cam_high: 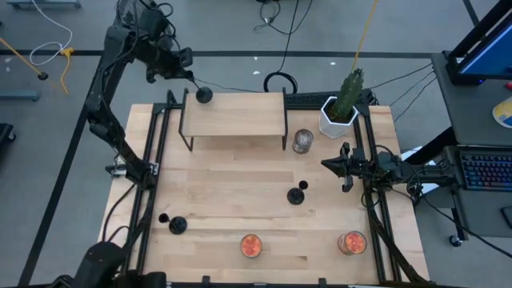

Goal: Pick & Place candle stick holders
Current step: Put the top black candle holder on the shelf

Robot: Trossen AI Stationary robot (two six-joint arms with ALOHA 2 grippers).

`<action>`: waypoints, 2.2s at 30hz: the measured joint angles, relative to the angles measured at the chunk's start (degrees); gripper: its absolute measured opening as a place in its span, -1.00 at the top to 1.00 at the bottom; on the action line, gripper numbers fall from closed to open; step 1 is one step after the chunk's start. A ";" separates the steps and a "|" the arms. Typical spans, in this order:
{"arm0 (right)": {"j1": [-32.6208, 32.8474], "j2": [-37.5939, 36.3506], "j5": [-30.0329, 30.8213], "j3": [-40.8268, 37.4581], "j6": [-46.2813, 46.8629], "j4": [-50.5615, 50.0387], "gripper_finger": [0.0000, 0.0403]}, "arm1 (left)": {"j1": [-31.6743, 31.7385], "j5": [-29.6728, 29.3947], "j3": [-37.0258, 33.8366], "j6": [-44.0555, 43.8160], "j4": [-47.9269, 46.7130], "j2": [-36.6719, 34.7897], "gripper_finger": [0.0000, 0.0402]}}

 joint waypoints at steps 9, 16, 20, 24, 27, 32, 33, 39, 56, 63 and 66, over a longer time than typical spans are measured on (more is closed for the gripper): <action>0.00 0.00 0.00 0.00 0.00 0.00 1.00 | -0.57 -2.49 0.00 -1.67 0.00 0.00 0.98; 0.00 0.00 -0.15 0.01 0.00 0.00 1.00 | -0.66 -3.12 0.00 -3.18 0.00 -0.09 0.98; -0.01 0.00 -0.17 0.00 0.00 0.00 1.00 | -0.77 -3.74 -0.11 -3.20 0.02 -0.09 0.98; 0.00 0.00 -0.17 0.02 0.00 0.00 1.00 | -1.71 -5.43 -1.12 -3.78 -0.05 -0.09 0.98; 0.00 0.00 -0.18 0.00 0.00 0.00 1.00 | -2.29 -5.39 -1.85 -3.79 0.00 -0.11 0.98; 0.00 0.00 -0.20 0.02 0.00 0.00 1.00 | -3.02 -5.25 -3.39 -3.89 -0.02 -0.11 0.98; 0.00 0.00 -0.20 0.00 0.00 0.00 1.00 | -3.02 -5.23 -3.52 -3.93 -0.03 -0.11 0.98; 0.00 0.00 -0.20 0.02 0.00 0.00 1.00 | -3.23 -5.21 -3.58 -4.24 0.00 -0.11 0.98; 0.00 0.00 -0.20 0.01 0.00 0.00 1.00 | -3.23 -5.03 -3.58 -4.52 0.00 -0.11 0.88; 0.00 0.00 -0.22 0.02 0.00 -0.01 1.00 | -3.23 -4.99 -3.58 -4.44 0.05 -0.11 0.86; 0.00 0.02 -0.20 0.02 0.00 -0.02 1.00 | -3.23 -4.99 -3.58 -4.16 0.04 -0.11 0.85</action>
